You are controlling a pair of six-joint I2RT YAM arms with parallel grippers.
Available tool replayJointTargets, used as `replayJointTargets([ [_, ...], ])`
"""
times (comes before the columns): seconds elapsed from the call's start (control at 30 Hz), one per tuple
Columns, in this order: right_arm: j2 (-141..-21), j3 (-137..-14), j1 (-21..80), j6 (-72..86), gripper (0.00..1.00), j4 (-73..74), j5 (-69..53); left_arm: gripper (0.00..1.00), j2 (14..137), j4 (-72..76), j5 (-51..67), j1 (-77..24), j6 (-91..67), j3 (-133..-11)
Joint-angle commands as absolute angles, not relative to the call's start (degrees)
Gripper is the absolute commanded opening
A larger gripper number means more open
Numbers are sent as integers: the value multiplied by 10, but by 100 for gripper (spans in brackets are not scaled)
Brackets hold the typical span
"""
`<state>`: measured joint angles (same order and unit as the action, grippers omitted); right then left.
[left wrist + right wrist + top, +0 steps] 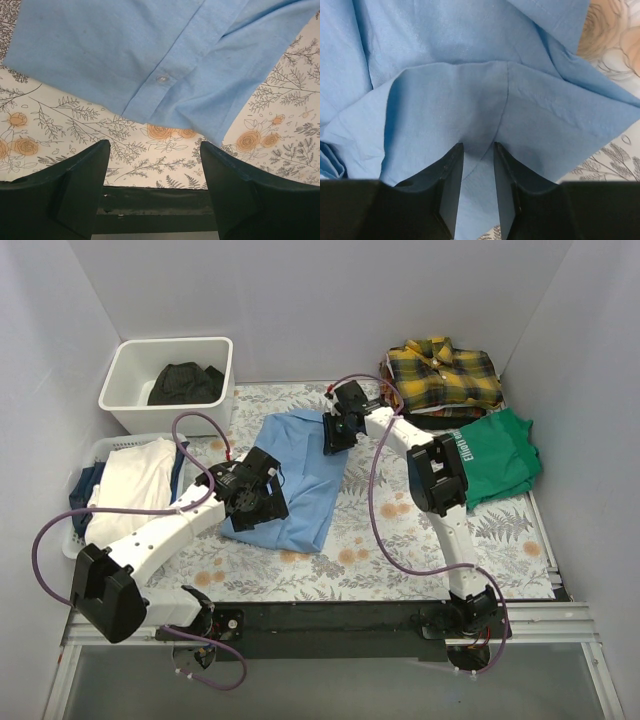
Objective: Fold and stack the long sleeve shirts
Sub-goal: Fold the shirt
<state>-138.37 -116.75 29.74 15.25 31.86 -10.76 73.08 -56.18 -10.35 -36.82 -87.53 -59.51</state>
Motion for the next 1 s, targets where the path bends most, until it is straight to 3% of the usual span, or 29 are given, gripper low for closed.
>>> replayJointTargets([
  [0.0, -1356, -1078, 275, 183, 38, 342, -29, 73, 737, -579, -121, -360, -903, -596],
  [0.33, -1203, -792, 241, 213, 36, 315, -27, 75, 788, -507, -99, -328, -891, -587],
  [0.5, -1097, -647, 257, 245, 35, 312, -71, 75, 877, -468, -92, -314, -846, -637],
  [0.73, -1048, -611, 351, 201, 36, 356, -92, 74, 990, -427, -69, -284, -809, -721],
  [0.97, -1011, -617, 378, 192, 36, 367, -131, 74, 1032, -420, -33, -273, -767, -780],
])
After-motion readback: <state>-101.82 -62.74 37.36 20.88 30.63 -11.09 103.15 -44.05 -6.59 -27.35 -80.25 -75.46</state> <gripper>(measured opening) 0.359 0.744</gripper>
